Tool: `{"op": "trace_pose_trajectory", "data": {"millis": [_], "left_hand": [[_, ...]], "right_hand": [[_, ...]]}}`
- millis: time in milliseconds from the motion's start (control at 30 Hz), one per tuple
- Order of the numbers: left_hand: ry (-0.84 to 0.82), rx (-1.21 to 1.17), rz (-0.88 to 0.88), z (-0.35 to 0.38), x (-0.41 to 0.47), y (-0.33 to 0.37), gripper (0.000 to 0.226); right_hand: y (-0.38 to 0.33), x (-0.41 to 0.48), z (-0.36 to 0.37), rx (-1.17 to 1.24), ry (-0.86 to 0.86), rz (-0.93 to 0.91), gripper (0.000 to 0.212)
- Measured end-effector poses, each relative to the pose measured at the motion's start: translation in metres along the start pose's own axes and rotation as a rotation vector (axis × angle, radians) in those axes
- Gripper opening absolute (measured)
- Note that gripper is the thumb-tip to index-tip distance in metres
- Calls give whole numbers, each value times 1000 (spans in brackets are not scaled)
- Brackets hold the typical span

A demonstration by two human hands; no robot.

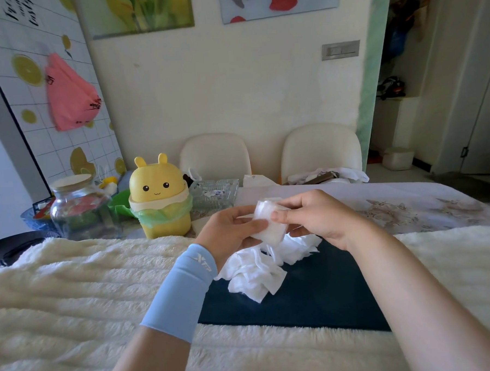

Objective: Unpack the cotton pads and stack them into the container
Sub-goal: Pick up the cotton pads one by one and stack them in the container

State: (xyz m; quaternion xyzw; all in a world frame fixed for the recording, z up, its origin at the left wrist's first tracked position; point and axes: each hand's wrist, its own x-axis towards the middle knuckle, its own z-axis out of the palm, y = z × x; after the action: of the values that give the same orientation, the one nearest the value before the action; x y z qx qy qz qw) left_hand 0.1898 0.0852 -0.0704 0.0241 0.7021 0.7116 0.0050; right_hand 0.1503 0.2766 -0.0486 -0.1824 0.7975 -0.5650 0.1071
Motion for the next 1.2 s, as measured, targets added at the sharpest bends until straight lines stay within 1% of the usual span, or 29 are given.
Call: {"op": "trace_pose_trajectory", "data": {"millis": [100,167,233,300,367,400,467,500,533,633,700,767,800,900,1000,1100,1133,1200], "left_hand": [[52,96,16,8,18,10,43],[42,137,46,13,29,19,44],[18,183,71,20,43,27,45],[6,203,96,23,61,33,46],[45,267,119,26,81,35,42],[77,351,128,26,92,35,36],[111,607,140,28,114,31,18],[92,741,133,30,123,29,11],[49,874,112,33,128,28,10],[-108,1203,46,46,144,22,26],[-214,1304,-19,57,154,15,36],[-292,1400,-133,64,161,6,47],[-295,1440,-166,66,164,3,51],[-206,1485,-120,67,173,-4,51],[-215,1531,-128,73,174,-6,50],[-180,1509,-122,75,174,-6,41],[-174,1492,-129,75,174,-6,39],[-185,1465,-143,74,173,-3,44]], "right_hand": [[-4,5,-17,26,-46,40,20],[-8,9,-29,37,-104,71,23],[-11,18,-42,19,-121,89,26],[-13,31,-55,-4,-81,99,22],[-13,43,-70,0,13,103,17],[-12,49,-76,6,65,108,16],[-6,60,-86,1,127,132,16],[-1,65,-88,-10,135,150,16],[3,69,-90,-27,134,165,17],[19,81,-92,-78,155,220,18],[28,87,-94,-96,173,269,19],[35,91,-97,-105,183,303,22],[38,93,-98,-106,185,318,23],[43,96,-96,-126,181,345,18],[42,100,-91,-164,177,359,22],[39,100,-88,-334,178,405,23],[40,101,-88,-411,187,410,27],[42,104,-88,-543,201,409,39]]}}
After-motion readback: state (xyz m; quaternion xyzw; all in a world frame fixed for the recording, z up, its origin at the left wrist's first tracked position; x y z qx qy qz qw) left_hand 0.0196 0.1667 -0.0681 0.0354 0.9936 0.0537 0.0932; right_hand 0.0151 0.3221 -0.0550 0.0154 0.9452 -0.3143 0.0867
